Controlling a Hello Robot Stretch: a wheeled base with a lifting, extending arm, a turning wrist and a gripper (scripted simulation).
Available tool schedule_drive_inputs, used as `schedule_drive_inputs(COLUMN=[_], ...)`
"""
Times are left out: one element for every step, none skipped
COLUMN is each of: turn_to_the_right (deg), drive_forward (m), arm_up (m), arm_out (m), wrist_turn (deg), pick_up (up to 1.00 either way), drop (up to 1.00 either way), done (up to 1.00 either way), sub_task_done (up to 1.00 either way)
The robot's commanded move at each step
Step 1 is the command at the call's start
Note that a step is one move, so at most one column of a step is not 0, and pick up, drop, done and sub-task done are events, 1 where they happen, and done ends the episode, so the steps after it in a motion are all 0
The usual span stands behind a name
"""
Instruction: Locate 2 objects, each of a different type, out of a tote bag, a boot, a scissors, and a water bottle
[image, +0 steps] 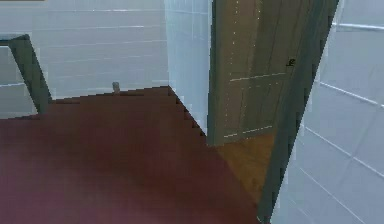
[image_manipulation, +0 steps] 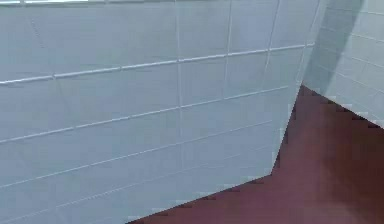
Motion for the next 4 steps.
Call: schedule_drive_inputs(turn_to_the_right=[0.0,0.0,45.0,21.0], drive_forward=[1.0,0.25,0.0,0.0], arm_up=[0.0,0.0,0.0,0.0], arm_out=[0.0,0.0,0.0,0.0], wrist_turn=[0.0,0.0,0.0,0.0], pick_up=[0.0,0.0,0.0,0.0], drop=[0.0,0.0,0.0,0.0], done=[0.0,0.0,0.0,0.0], sub_task_done=[0.0,0.0,0.0,0.0])
